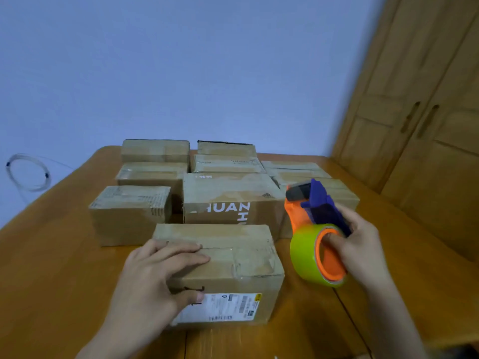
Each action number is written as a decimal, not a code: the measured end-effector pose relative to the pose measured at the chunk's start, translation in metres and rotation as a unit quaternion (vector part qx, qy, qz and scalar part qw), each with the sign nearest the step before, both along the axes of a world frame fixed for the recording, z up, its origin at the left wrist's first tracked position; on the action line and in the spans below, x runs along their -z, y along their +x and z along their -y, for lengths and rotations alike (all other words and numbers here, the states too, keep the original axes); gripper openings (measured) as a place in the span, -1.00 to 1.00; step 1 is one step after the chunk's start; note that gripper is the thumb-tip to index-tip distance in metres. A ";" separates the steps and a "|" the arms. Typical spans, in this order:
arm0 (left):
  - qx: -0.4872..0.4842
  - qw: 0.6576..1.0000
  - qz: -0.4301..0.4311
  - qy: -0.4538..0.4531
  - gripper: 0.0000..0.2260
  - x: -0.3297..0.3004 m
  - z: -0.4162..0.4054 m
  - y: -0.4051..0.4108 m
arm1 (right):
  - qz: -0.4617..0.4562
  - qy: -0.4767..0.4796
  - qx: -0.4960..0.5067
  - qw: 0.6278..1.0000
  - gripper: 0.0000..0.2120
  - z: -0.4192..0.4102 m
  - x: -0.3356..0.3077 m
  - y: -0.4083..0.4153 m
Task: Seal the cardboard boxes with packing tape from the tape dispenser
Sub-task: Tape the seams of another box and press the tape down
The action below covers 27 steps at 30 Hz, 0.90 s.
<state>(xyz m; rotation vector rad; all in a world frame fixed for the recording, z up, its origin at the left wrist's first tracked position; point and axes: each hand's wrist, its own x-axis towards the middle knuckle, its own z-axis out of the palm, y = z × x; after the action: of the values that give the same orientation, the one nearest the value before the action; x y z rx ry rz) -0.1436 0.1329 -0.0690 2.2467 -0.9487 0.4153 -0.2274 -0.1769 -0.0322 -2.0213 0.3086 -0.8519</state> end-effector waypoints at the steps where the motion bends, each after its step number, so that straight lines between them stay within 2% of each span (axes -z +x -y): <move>1: 0.021 1.000 -0.002 0.006 -0.48 -0.001 0.003 0.000 | 0.019 -0.012 -0.007 1.000 -0.28 0.000 -0.008 -0.001; 5: 0.087 0.994 -0.057 0.030 -0.65 -0.019 0.008 0.002 | 0.068 -0.086 -0.052 0.993 -0.25 -0.008 -0.041 -0.003; 7: 0.091 0.992 -0.093 0.005 -0.61 -0.038 0.012 0.000 | 0.078 -0.133 -0.071 0.986 -0.23 -0.014 -0.052 -0.002; 9: 0.091 0.983 -0.142 -0.077 -0.49 -0.060 0.020 -0.005 | 0.087 -0.173 -0.081 0.978 -0.25 -0.018 -0.060 0.001; 10: 0.097 0.969 -0.184 -0.133 -0.44 -0.071 0.025 -0.008 | 0.093 -0.190 -0.082 0.974 -0.27 -0.021 -0.063 0.002; 12: 0.124 0.915 -0.313 -0.221 -0.38 -0.091 0.036 -0.014 | 0.111 -0.217 -0.088 0.966 -0.33 -0.028 -0.069 0.002; 15: 0.175 0.841 -0.458 -0.230 -0.33 -0.112 0.049 -0.020 | 0.137 -0.244 -0.106 0.954 -0.38 -0.035 -0.075 0.002; 18: 0.192 0.824 -0.481 -0.231 -0.35 -0.120 0.059 -0.024 | 0.147 -0.282 -0.106 0.942 -0.32 -0.036 -0.073 0.002; 21: 0.197 0.821 -0.471 -0.256 -0.53 -0.123 0.066 -0.027 | 0.155 -0.306 -0.105 0.934 -0.28 -0.034 -0.072 0.000; 25: 0.242 0.778 -0.497 -0.301 -0.74 -0.122 0.064 -0.026 | 0.173 -0.331 -0.098 0.922 -0.32 -0.034 -0.077 -0.004; 27: 0.245 0.783 -0.493 -0.289 -0.77 -0.123 0.060 -0.023 | 0.179 -0.360 -0.092 0.911 -0.28 -0.033 -0.081 -0.005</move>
<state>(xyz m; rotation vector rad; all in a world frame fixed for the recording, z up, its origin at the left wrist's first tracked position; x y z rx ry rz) -0.1663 0.0725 0.0539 1.2512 -0.6329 -0.6053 -0.2323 -0.1434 0.0488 -2.4317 -0.4709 -1.3184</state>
